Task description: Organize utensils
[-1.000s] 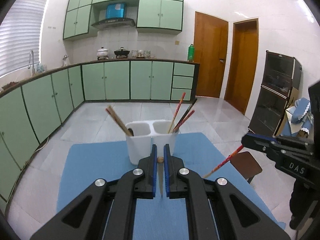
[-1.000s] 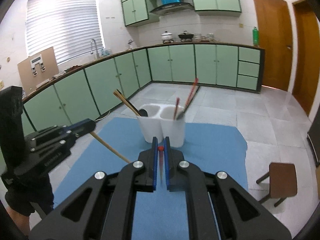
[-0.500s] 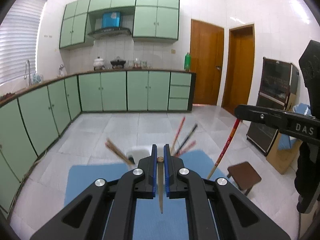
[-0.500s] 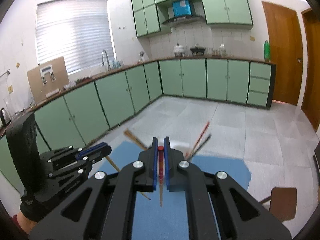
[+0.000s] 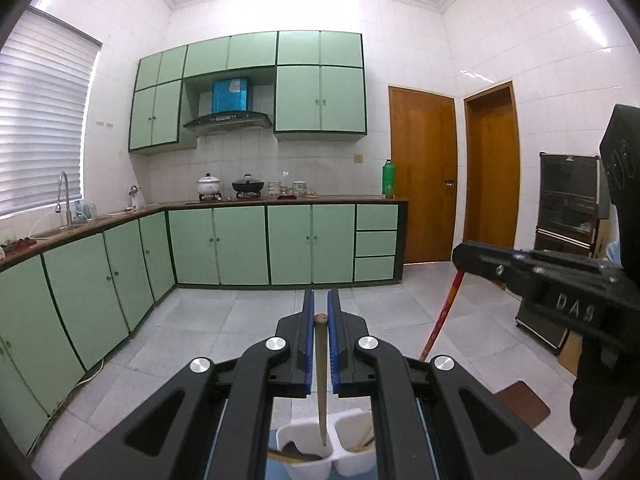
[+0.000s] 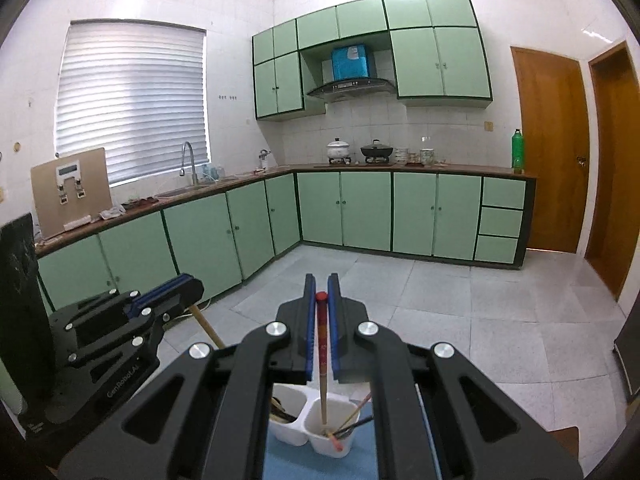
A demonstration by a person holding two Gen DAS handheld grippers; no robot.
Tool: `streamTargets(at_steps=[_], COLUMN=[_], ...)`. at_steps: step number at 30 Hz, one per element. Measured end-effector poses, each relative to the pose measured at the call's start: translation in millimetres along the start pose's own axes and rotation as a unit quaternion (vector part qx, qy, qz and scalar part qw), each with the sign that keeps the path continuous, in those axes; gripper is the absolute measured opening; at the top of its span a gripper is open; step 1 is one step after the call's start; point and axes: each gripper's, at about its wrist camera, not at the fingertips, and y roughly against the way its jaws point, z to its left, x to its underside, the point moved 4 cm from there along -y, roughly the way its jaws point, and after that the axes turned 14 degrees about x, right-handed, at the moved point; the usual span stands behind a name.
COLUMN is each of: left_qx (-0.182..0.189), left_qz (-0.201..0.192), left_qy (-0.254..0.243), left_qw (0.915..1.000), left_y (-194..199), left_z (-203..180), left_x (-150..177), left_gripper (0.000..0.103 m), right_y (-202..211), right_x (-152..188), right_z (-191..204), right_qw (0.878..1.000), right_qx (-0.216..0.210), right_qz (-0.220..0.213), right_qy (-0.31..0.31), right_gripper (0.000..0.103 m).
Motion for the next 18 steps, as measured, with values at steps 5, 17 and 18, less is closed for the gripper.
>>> streamTargets(at_steps=[5, 17, 18], left_qx=[-0.006, -0.013, -0.013], left_qz=[0.021, 0.089, 0.094], left_qy=[0.009, 0.038, 0.041], left_qw=[0.9997, 0.9953, 0.9947], left_y=[-30.1, -74.8, -76.1], left_z=[9.5, 33.2, 34.7], left_x=[20.9, 80.8, 84.7], left_gripper=[0.006, 0.006, 0.006], right_y=[-41.7, -84.7, -87.5], right_x=[23.9, 82.5, 86.3], right_z=[-2.2, 5.8, 7.4], right_qw=[1.000, 0.996, 0.995], right_qx=[0.004, 0.018, 0.015], right_qz=[0.029, 0.089, 0.096], right_qy=[-0.004, 0.018, 0.021], right_gripper=[0.005, 0.006, 0.006])
